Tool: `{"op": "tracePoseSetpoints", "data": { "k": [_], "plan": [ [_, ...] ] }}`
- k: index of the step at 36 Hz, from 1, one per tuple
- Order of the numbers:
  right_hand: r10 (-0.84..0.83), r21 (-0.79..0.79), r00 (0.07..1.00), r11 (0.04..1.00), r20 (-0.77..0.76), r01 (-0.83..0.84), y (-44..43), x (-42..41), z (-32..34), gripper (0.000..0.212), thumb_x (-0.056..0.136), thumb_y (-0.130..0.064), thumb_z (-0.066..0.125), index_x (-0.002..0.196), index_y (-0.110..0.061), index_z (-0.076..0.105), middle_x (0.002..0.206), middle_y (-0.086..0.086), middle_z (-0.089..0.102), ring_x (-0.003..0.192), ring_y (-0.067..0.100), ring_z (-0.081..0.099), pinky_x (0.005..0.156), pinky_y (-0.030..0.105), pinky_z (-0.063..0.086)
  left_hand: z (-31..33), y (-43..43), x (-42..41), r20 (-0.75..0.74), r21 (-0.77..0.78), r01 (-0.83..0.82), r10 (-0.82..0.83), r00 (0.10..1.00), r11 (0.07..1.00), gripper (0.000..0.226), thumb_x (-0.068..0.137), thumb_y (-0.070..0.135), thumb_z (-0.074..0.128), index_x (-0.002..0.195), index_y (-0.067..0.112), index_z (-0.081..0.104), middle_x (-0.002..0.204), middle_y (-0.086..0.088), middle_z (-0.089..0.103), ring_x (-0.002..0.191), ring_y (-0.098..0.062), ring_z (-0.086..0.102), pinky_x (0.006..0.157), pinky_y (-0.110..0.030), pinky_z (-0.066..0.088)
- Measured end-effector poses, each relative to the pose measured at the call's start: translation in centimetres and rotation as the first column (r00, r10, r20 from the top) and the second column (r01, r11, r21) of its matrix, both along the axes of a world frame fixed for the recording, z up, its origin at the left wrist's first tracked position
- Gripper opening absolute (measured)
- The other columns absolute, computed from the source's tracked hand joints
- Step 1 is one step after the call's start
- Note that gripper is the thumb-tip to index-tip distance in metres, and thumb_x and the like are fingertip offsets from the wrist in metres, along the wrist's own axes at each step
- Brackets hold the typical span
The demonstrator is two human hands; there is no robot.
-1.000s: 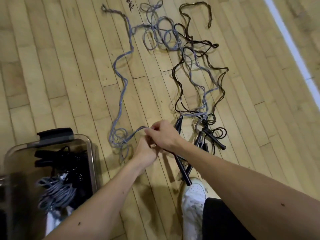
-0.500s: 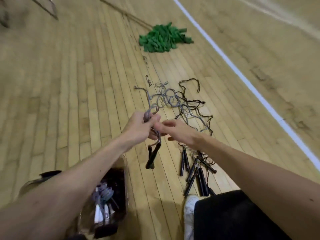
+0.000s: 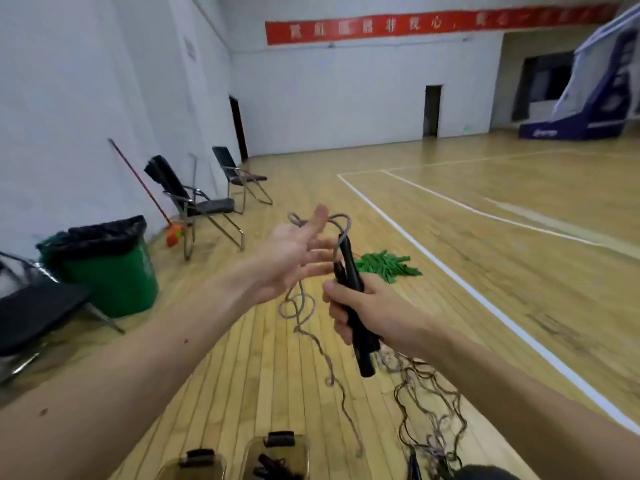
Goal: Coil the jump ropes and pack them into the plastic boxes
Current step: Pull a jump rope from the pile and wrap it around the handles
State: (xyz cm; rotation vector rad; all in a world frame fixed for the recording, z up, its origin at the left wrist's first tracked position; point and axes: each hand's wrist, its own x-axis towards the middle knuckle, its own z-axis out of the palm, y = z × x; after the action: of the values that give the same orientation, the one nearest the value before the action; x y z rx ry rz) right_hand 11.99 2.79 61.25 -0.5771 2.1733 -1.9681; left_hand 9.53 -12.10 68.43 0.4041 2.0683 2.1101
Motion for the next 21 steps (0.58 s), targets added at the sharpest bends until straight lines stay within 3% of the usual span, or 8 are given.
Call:
{"op": "tracePoseSetpoints", "data": {
  "k": [3, 6, 9, 13, 18, 21],
  "plan": [
    [0.048, -0.076, 0.999, 0.996, -0.010, -0.049, -0.3, 4.1, 4.9, 0.020, 0.104, -0.021, 0.055, 0.089, -0.009, 0.053, 0.064, 0.003, 0.047, 0.052, 0.018, 0.048, 0.049, 0.026, 0.046, 2.6, -0.7, 5.2, -0.035, -0.295, 0.111, -0.127, 0.991, 0.949, 0.065, 0.095, 0.062, 0.044, 0.103, 0.003, 0.070, 0.092, -0.013, 0.073, 0.077, -0.024, 0.070, 0.075, -0.035, 0.059],
    [0.105, -0.099, 0.994, 0.990, 0.018, -0.103, -0.6, 7.8, 7.9, 0.011, 0.104, -0.020, 0.055, 0.104, -0.010, 0.053, 0.066, 0.003, 0.048, 0.053, 0.014, 0.051, 0.054, 0.027, 0.048, 4.2, -0.7, 8.7, -0.152, -0.421, 0.071, -0.148, 0.977, 0.904, 0.064, 0.094, 0.063, 0.046, 0.107, 0.005, 0.069, 0.082, -0.008, 0.071, 0.067, -0.020, 0.065, 0.076, -0.035, 0.059],
    [0.147, -0.104, 0.989, 0.984, 0.027, -0.144, -0.9, 11.2, 9.5, 0.014, 0.105, -0.019, 0.053, 0.112, -0.007, 0.051, 0.069, 0.004, 0.053, 0.057, 0.016, 0.056, 0.059, 0.031, 0.053, 4.9, -0.6, 11.3, -0.273, -0.379, -0.046, -0.064, 0.960, 0.924, 0.046, 0.097, 0.055, 0.051, 0.114, 0.016, 0.068, 0.085, 0.000, 0.073, 0.064, -0.011, 0.067, 0.082, -0.038, 0.057],
    [0.231, -0.184, 0.971, 0.959, 0.056, -0.217, -0.9, 15.8, 10.1, 0.013, 0.104, -0.016, 0.051, 0.112, -0.006, 0.054, 0.076, 0.011, 0.062, 0.069, 0.025, 0.067, 0.072, 0.041, 0.062, 4.9, 0.0, 15.2, -0.369, -0.248, -0.110, 0.011, 0.929, 0.962, 0.043, 0.100, 0.051, 0.047, 0.109, 0.016, 0.072, 0.102, 0.002, 0.076, 0.095, -0.008, 0.072, 0.091, -0.028, 0.053],
    [0.343, -0.184, 0.920, 0.933, 0.190, -0.310, -0.2, 19.3, 8.0, 0.024, 0.105, -0.030, 0.046, 0.122, -0.014, 0.054, 0.096, 0.018, 0.068, 0.095, 0.038, 0.069, 0.093, 0.062, 0.053, 3.4, 0.9, 19.4, -0.377, -0.135, -0.159, 0.098, 0.921, 0.978, 0.060, 0.106, 0.048, 0.031, 0.098, 0.003, 0.071, 0.087, -0.010, 0.077, 0.080, -0.016, 0.075, 0.073, -0.024, 0.054],
    [0.438, -0.176, 0.847, 0.898, 0.300, -0.402, 0.0, 20.8, 6.2, 0.026, 0.103, -0.035, 0.049, 0.123, -0.018, 0.051, 0.100, 0.019, 0.067, 0.099, 0.041, 0.067, 0.090, 0.061, 0.054, 2.4, 0.8, 20.9, -0.336, -0.062, -0.248, 0.214, 0.917, 0.967, 0.060, 0.107, 0.044, 0.033, 0.092, -0.004, 0.066, 0.074, -0.014, 0.068, 0.048, -0.012, 0.064, 0.042, -0.019, 0.044]
  ]
}}
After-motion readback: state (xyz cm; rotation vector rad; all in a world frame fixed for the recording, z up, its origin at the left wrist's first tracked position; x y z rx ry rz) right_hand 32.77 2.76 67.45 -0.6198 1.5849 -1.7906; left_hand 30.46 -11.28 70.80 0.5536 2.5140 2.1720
